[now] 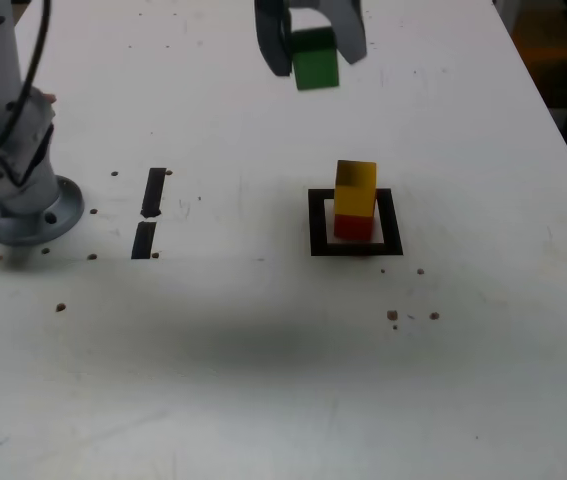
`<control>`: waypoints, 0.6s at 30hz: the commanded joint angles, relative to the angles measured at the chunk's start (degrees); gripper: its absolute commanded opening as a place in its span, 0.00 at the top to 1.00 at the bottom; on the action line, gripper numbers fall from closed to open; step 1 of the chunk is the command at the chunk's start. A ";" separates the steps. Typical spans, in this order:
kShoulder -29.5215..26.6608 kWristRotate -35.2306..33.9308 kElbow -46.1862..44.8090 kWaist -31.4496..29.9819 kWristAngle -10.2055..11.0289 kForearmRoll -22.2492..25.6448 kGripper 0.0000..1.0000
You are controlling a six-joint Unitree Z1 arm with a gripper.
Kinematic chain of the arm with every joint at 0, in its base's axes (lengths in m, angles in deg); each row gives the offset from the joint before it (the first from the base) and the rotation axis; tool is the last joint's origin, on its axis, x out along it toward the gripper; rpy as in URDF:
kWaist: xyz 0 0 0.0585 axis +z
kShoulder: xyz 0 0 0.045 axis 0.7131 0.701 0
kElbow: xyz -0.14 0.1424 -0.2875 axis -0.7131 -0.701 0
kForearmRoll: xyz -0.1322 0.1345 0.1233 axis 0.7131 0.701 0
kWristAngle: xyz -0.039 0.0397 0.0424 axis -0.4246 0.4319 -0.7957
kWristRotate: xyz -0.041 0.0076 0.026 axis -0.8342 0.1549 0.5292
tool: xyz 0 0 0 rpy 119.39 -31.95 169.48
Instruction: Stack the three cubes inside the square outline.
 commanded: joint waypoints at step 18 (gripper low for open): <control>10.03 -6.22 2.55 -7.45 -2.02 -2.48 0.81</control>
